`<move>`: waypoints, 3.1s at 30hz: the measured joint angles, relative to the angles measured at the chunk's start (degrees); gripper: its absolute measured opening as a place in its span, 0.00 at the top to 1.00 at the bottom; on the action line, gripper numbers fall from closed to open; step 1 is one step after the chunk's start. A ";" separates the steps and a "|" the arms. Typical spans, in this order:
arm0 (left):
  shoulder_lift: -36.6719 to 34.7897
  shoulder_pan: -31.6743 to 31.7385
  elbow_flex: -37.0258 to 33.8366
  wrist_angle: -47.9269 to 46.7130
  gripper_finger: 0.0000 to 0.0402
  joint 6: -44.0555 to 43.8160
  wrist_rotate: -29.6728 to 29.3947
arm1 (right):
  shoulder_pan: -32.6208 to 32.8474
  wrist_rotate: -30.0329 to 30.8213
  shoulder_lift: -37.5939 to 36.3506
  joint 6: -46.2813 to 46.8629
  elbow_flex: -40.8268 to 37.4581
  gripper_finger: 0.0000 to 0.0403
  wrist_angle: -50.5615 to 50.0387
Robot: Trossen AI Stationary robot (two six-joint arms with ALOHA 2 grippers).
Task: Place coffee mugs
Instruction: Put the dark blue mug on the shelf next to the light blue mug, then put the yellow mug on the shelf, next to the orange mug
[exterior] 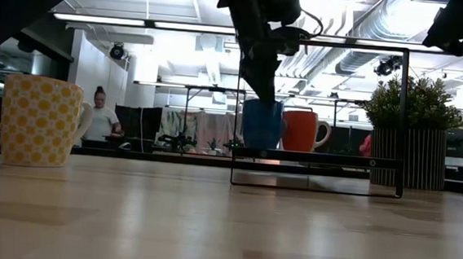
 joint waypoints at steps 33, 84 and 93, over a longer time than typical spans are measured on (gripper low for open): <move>-23.94 -17.15 -22.71 -25.73 0.71 -13.35 0.95 | 0.11 -0.09 0.82 2.36 0.00 0.84 -1.42; -41.55 -29.37 -60.85 -7.22 0.71 -54.00 -6.69 | 0.13 -2.40 5.57 2.62 0.00 0.84 -0.85; -38.73 -29.35 -60.85 -7.09 0.71 -54.16 -6.69 | 0.12 -2.38 5.55 2.60 0.00 0.84 -0.90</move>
